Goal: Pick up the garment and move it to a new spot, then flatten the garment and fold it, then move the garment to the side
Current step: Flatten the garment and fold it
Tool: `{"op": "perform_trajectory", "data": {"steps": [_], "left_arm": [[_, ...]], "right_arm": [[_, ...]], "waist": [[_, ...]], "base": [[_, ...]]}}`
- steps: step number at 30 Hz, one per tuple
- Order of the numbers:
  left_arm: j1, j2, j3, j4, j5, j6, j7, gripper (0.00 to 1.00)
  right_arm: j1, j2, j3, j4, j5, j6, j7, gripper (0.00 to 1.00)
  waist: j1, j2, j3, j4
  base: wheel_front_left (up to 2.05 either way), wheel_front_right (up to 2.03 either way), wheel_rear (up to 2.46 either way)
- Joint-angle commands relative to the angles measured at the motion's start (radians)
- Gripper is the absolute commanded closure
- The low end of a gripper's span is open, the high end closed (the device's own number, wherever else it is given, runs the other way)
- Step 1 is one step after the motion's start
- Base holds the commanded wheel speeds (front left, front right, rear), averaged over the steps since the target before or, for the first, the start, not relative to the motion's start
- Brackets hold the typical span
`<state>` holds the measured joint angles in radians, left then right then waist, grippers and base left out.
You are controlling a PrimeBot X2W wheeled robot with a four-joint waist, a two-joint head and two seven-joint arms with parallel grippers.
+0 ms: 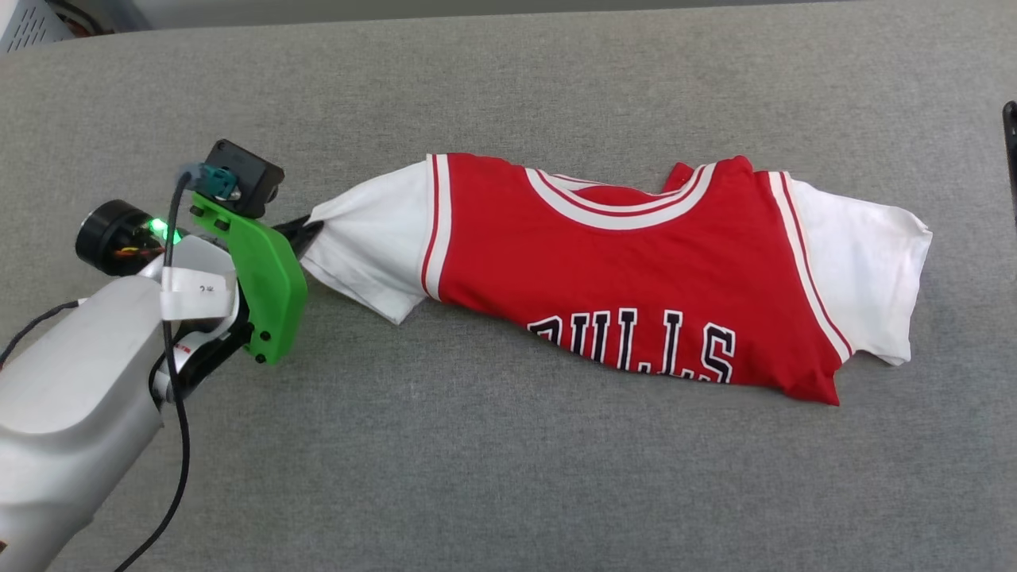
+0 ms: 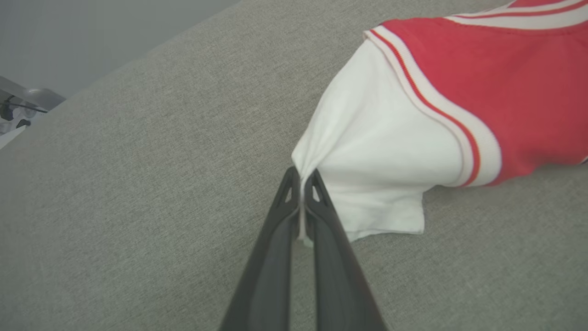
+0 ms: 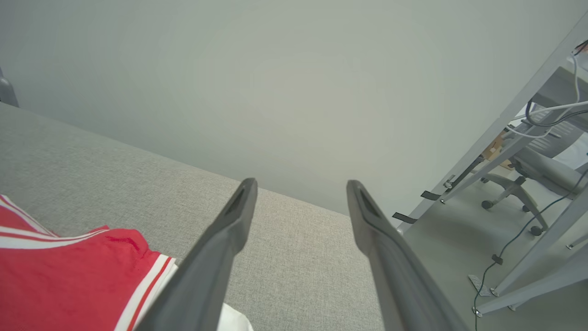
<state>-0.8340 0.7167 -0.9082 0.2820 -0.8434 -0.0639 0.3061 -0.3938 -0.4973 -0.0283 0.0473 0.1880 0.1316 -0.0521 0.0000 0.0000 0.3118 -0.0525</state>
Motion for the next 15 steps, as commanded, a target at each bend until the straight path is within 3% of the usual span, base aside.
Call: {"op": "perform_trajectory", "data": {"steps": [1, 8, 12, 15], "left_arm": [[0.007, 0.018, 0.011, -0.014, 0.000, 0.015, -0.012, 1.00], [0.010, 0.058, 0.034, -0.110, 0.010, 0.062, -0.024, 1.00], [-0.004, 0.063, 0.039, -0.152, 0.025, 0.081, -0.025, 1.00], [-0.022, 0.056, 0.041, -0.172, 0.035, 0.089, -0.025, 1.00]], "right_arm": [[-0.034, -0.036, 0.028, 0.012, 0.056, -0.001, 0.063, 0.00], [-0.118, -0.272, 0.231, 0.035, 0.384, -0.001, 0.511, 0.00], [-0.167, -0.336, 0.301, 0.064, 0.509, -0.001, 0.725, 0.00], [-0.212, -0.338, 0.337, 0.105, 0.537, -0.001, 0.813, 0.00]], "waist": [[0.0000, 0.0000, 0.009, 0.005], [0.0000, 0.0000, 0.057, 0.026], [0.0000, 0.0000, 0.101, 0.041], [0.0000, 0.0000, 0.137, 0.056]], "base": [[0.00, 0.00, 0.00], [0.00, 0.00, 0.00], [0.00, 0.00, 0.00], [0.00, 0.00, 0.00]]}}
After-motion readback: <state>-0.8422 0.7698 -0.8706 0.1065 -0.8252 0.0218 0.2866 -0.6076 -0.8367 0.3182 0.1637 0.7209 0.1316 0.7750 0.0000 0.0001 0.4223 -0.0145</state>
